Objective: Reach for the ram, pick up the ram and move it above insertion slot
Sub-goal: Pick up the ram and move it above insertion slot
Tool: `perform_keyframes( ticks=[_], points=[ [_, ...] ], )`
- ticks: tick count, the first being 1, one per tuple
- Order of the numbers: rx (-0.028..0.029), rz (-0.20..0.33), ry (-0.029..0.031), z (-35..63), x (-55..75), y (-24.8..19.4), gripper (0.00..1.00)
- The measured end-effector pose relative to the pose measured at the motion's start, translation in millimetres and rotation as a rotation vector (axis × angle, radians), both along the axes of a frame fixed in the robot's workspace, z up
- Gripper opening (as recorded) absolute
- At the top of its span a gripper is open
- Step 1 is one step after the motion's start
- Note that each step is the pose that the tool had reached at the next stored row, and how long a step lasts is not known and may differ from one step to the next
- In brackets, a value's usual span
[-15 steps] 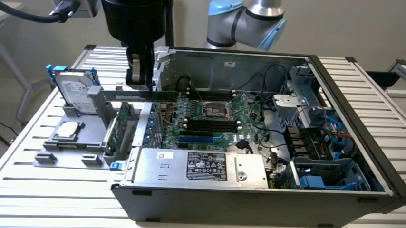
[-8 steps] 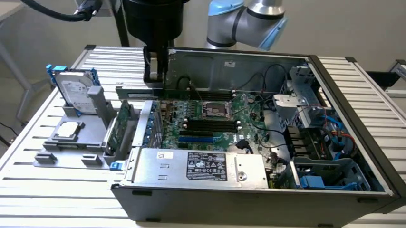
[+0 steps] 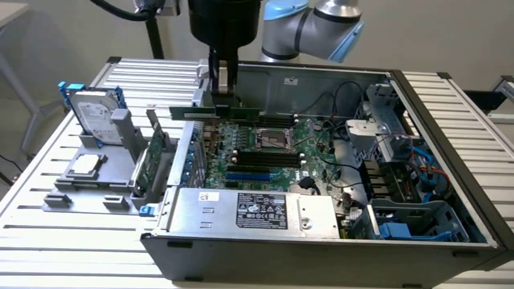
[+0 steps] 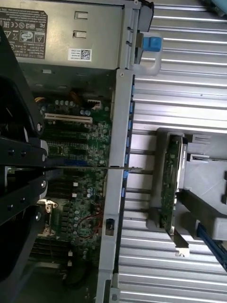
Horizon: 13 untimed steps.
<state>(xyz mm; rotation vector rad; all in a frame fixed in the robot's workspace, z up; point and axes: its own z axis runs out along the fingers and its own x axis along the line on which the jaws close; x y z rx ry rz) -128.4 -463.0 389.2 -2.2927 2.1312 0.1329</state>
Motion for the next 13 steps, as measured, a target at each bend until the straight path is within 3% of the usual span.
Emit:
perform_keyframes(
  ticks=[6,13],
  points=[
    [0.0001,0.000,0.0000,-0.1,16.5,12.3,0.13],
    [0.0001,0.000,0.0000,-0.5,33.6,29.7,0.13]
  ],
)
